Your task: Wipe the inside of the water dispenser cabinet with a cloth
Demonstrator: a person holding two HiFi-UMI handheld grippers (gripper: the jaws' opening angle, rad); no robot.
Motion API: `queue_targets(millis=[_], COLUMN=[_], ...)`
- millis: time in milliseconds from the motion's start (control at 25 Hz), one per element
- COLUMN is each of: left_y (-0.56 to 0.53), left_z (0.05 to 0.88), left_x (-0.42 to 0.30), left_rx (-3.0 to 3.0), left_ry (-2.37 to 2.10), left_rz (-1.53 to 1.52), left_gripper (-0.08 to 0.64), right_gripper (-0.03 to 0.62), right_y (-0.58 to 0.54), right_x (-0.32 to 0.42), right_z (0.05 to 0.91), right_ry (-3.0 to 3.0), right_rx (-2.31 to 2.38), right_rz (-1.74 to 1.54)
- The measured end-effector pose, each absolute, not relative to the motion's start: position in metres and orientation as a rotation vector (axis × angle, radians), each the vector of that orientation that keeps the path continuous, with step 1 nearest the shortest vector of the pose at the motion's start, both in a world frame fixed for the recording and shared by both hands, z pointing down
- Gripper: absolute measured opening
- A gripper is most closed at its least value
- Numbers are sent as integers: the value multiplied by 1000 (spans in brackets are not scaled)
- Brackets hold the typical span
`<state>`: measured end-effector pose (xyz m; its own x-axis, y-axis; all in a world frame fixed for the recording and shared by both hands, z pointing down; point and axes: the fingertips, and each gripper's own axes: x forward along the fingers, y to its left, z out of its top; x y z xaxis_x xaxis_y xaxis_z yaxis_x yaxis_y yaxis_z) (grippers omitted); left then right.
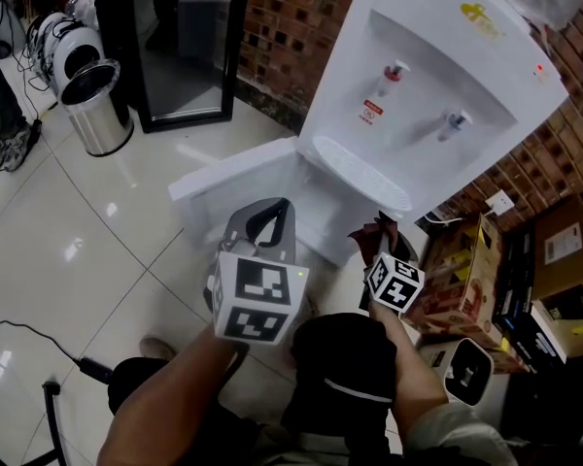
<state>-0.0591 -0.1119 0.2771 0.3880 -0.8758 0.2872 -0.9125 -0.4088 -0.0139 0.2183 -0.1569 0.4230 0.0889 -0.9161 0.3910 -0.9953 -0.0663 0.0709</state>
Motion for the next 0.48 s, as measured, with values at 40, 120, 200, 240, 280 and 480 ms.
queue_targets(millis=[40, 120, 200, 240, 280, 480], left_y=[-111, -111, -114, -116, -119, -133], left_z=[284, 295, 298, 298, 297, 302], left_x=[-61, -63, -65, -66, -67, -66], left_rx=[2483, 2472, 2470, 2469, 2465, 2457], left_ry=[-1615, -1604, -1601, -1602, -1603, -1567], left_rz=[402, 447, 452, 443, 435, 421], left_gripper=[0, 0, 0, 0, 0, 0], right_gripper=[81, 81, 81, 81, 81, 81], right_y=[-158, -160, -162, -163, -165, -170], right_x=[218, 219, 220, 220, 219, 219], right_z=[432, 450, 469, 478, 487, 534], right_ry=[-1883, -1852, -1816, -1801, -1789, -1724], right_rx=[2039, 2016, 1996, 1984, 1969, 1896], right_rz=[359, 378, 396, 404, 409, 445])
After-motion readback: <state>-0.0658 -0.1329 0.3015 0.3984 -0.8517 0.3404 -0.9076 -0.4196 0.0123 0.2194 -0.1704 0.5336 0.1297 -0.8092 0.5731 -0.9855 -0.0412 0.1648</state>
